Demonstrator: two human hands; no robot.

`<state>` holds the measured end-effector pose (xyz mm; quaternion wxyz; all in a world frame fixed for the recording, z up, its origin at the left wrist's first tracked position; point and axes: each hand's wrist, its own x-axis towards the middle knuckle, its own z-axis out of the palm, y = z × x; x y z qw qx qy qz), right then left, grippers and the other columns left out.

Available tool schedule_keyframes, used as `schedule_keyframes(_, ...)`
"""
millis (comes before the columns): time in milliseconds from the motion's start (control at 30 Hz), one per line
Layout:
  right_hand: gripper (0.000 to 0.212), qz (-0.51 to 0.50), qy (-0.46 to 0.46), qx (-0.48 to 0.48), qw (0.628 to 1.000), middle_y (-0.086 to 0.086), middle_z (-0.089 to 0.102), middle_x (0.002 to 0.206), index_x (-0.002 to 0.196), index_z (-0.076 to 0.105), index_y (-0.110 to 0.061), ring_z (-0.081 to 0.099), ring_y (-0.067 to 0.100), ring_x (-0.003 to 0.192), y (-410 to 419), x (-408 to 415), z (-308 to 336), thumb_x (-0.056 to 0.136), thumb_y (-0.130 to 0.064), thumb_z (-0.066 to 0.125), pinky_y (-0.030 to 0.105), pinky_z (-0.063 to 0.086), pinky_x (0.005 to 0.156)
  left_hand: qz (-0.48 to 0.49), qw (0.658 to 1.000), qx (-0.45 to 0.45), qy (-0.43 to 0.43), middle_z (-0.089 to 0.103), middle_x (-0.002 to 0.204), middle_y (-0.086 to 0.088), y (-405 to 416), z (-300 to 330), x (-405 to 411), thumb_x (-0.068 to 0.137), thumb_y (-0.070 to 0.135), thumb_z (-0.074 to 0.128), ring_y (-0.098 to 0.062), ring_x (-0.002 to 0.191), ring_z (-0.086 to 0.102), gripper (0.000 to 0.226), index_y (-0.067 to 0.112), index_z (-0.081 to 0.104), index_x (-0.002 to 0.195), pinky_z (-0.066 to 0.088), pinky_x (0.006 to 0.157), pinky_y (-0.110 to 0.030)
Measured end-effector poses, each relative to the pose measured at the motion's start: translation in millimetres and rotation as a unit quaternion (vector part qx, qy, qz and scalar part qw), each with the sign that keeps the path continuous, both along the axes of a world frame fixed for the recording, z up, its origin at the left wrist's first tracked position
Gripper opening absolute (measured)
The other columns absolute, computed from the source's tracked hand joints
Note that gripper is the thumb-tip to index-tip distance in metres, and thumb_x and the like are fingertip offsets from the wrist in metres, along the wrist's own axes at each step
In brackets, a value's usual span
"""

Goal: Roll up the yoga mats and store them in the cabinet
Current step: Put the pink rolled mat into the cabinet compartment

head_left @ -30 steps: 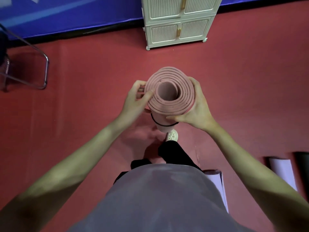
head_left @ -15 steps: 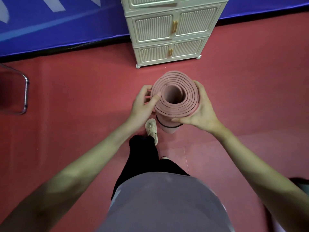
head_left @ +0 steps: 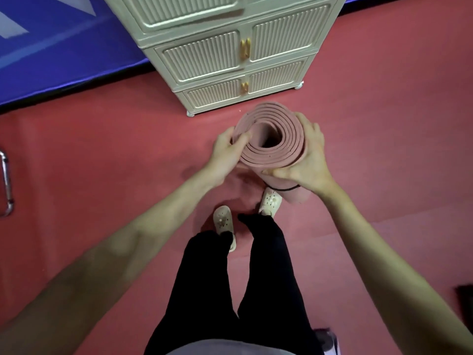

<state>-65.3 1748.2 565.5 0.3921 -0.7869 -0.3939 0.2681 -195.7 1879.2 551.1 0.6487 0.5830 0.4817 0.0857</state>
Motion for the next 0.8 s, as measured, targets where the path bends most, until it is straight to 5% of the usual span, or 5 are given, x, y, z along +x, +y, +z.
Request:
schedule_keyframes(133,0.122,-0.009,-0.015,-0.078,0.997,-0.002,0.05,0.123,0.14,0.038,-0.027,0.04,0.02,0.106,23,64,-55,0.03,-0.067,0.073,0.029,0.028,0.09,0.028,0.994,-0.107,0.004,0.063,0.084,-0.008,17,-52,68,0.097,0.02,0.054,-0.022,0.076,0.068,0.014,0.006,0.058,0.1,0.06,0.06,-0.048)
schedule_keyframes(267,0.127,-0.044,-0.028,-0.162,0.985,-0.002,0.041,0.118,0.143,0.033,-0.027,0.04,0.025,0.11,33,114,-114,0.027,-0.065,0.067,0.037,0.032,0.095,0.022,0.986,-0.16,0.037,0.064,0.092,-0.015,23,-118,126,0.096,0.017,0.049,-0.029,0.08,0.068,0.016,0.005,0.06,0.097,0.058,0.058,-0.053)
schedule_keyframes(433,0.116,-0.045,-0.049,-0.251,0.966,0.005,0.041,0.123,0.14,0.033,-0.029,0.038,0.033,0.116,46,144,-212,0.039,-0.055,0.084,0.045,0.034,0.095,-0.005,0.972,-0.224,0.067,0.069,0.104,-0.02,31,-231,168,0.096,0.02,0.044,-0.034,0.087,0.07,0.028,0.004,0.064,0.108,0.057,0.063,-0.059)
schedule_keyframes(667,0.108,-0.049,-0.062,-0.268,0.96,0.008,0.043,0.125,0.133,0.038,-0.023,0.038,0.034,0.12,90,176,-388,0.044,-0.062,0.083,0.046,0.034,0.097,-0.056,0.97,-0.229,0.057,0.067,0.112,-0.014,80,-408,199,0.096,0.022,0.047,-0.033,0.093,0.069,0.033,0.008,0.061,0.122,0.056,0.069,-0.061)
schedule_keyframes(800,0.096,-0.012,-0.092,-0.251,0.964,0.01,0.044,0.125,0.122,0.044,-0.016,0.038,0.034,0.12,135,181,-456,0.049,-0.07,0.076,0.046,0.034,0.096,-0.055,0.96,-0.266,0.065,0.069,0.093,-0.01,126,-487,192,0.094,0.021,0.048,-0.025,0.081,0.071,0.021,0.008,0.064,0.102,0.058,0.065,-0.054)
